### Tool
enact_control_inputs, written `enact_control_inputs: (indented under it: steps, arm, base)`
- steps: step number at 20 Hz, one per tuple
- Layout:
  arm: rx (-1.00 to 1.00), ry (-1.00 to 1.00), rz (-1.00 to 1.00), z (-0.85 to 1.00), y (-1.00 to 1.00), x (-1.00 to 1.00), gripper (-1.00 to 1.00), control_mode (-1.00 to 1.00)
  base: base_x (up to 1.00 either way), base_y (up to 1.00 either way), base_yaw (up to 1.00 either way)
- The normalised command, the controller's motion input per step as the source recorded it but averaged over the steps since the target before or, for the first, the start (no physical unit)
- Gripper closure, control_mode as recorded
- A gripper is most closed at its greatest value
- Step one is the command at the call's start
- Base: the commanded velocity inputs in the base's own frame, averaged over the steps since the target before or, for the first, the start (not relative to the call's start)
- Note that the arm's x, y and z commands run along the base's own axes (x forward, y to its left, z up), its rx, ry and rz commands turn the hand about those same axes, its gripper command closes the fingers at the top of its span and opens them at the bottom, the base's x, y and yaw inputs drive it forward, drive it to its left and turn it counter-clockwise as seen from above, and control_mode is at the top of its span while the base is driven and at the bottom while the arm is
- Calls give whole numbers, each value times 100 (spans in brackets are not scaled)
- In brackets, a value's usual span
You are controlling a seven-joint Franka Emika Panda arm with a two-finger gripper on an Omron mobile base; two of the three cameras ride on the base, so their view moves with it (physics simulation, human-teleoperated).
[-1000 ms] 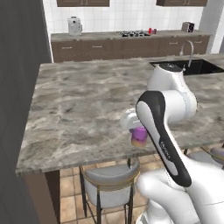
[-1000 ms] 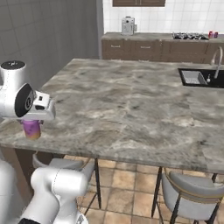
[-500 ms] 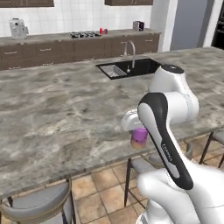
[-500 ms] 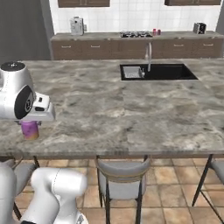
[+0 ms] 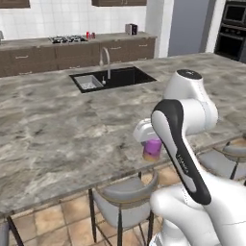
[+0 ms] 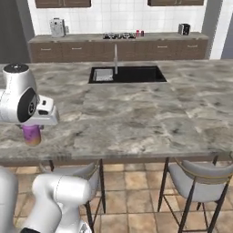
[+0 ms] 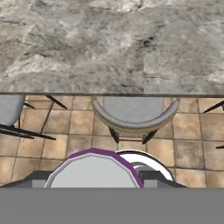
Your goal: Four empty soda cans are scattered around the kitchen. Gather all the cans and cluster them next to the stove for recycling.
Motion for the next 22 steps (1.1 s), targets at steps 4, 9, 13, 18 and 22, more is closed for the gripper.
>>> enact_control_inputs:
  steps: [4, 9, 13, 18, 22]
  arm:
    - [0, 0, 0, 0, 0, 0, 100, 100]
    - [0, 0, 0, 0, 0, 0, 100, 100]
    - [0, 0, 0, 0, 0, 0, 100, 100]
    - [0, 0, 0, 0, 0, 0, 100, 100]
    - [0, 0, 0, 0, 0, 0, 100, 100]
  base:
    - [-27, -100, 0]
    - [-18, -100, 2]
    - [-33, -100, 0]
    - [-41, -100, 0]
    - [-30, -100, 0]
